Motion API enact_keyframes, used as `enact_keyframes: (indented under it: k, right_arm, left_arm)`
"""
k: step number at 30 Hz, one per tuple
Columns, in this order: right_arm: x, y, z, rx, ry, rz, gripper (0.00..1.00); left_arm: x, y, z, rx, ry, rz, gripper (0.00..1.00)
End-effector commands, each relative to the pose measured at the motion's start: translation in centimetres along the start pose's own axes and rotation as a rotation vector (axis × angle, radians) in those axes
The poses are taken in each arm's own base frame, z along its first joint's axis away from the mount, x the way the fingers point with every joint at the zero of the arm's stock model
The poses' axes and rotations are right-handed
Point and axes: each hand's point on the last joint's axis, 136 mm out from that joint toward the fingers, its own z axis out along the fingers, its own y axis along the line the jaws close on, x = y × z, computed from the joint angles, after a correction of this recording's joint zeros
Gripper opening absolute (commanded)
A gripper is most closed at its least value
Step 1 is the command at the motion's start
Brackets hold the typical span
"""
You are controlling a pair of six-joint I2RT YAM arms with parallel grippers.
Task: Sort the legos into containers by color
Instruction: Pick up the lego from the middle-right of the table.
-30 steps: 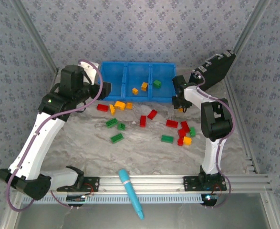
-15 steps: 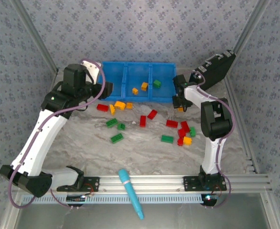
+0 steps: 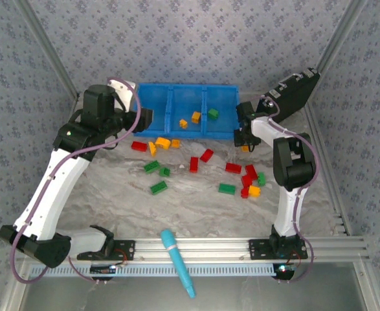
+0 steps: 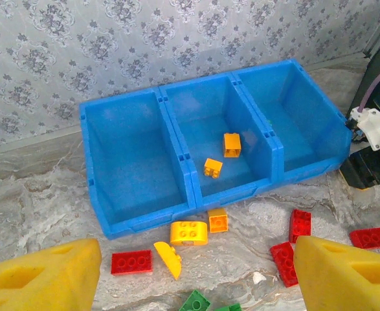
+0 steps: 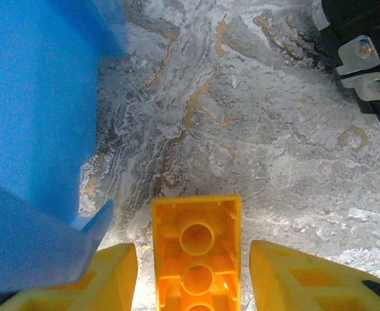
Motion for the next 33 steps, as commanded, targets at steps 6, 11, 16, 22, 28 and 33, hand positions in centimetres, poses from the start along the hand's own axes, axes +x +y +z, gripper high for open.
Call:
enact_keyframes:
  k: [6,11,16,22,28,33]
  right_arm:
    - [4.2,-1.7,-0.3,0.080,0.113,-0.007,0.46]
    - [4.7,-2.0,-0.9,0.091,0.109,-0.006,0.45]
    - [5.1,-2.1,-0.6,0.083,0.109,0.009,0.49]
    - [4.9,-2.1,-0.4,0.081,0.103,0.006,0.46]
    - [4.5,-2.2,-0.4,0.081,0.098,0.004,0.38]
    - [4.4,-2.4,-0.8,0.084,0.092,-0.001,0.32]
  left_arm:
    - [-1.6,0.0,-2.4,0.011,-0.067,-0.003,0.79]
    - [-1.6,0.1,-2.7,0.008,-0.072,-0.001,0.80]
    - [-1.5,0.2,-2.7,0.001,-0.072,0.005,0.81]
    - [-1.3,0.3,-2.6,-0.005,-0.069,0.012,0.81]
    - [-1.1,0.3,-2.4,-0.006,-0.062,0.013,0.81]
    - [-1.0,0.3,-2.4,-0.006,-0.063,0.015,0.82]
